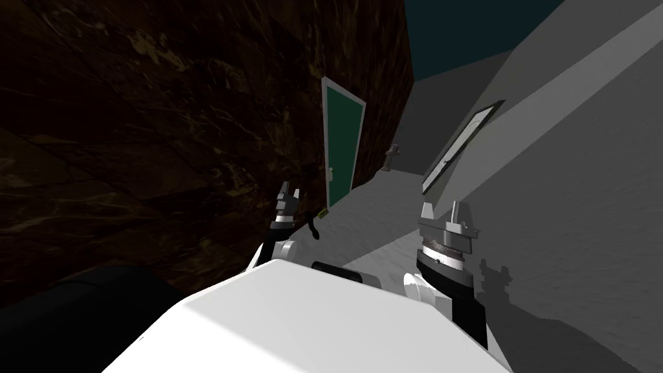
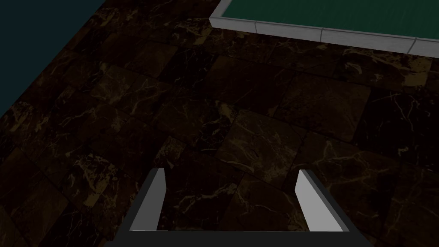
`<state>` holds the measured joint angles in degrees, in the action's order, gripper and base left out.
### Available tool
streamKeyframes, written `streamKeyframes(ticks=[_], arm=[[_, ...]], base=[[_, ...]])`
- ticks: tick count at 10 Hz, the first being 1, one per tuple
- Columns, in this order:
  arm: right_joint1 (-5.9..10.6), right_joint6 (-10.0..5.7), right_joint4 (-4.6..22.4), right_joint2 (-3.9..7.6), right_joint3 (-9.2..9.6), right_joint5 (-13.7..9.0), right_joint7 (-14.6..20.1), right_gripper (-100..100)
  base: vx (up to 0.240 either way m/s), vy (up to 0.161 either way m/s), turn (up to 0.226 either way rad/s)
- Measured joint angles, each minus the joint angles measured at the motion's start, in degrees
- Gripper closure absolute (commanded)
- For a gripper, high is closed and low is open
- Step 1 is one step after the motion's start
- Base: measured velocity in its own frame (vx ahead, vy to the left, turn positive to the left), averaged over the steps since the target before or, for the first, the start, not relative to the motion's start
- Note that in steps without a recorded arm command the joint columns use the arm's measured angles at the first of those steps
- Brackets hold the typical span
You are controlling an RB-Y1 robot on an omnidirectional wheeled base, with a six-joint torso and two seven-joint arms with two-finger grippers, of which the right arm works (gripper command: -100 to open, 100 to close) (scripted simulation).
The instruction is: Pull the door open
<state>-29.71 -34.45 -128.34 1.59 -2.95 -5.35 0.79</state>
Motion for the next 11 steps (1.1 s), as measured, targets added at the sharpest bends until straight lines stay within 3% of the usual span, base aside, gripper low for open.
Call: streamKeyframes(ticks=[4,7,11], arm=[[2.08,0.66,3.99,1.22,1.05,2.65,-3.64,-100],[4.77,1.94,7.49,2.57,0.91,4.4,-6.39,-100],[6.43,2.5,11.42,2.76,2.6,7.46,-10.65,-100]], base=[[0.167,-0.051,0.12],[0.176,-0.051,0.111],[0.131,-0.055,0.125]])
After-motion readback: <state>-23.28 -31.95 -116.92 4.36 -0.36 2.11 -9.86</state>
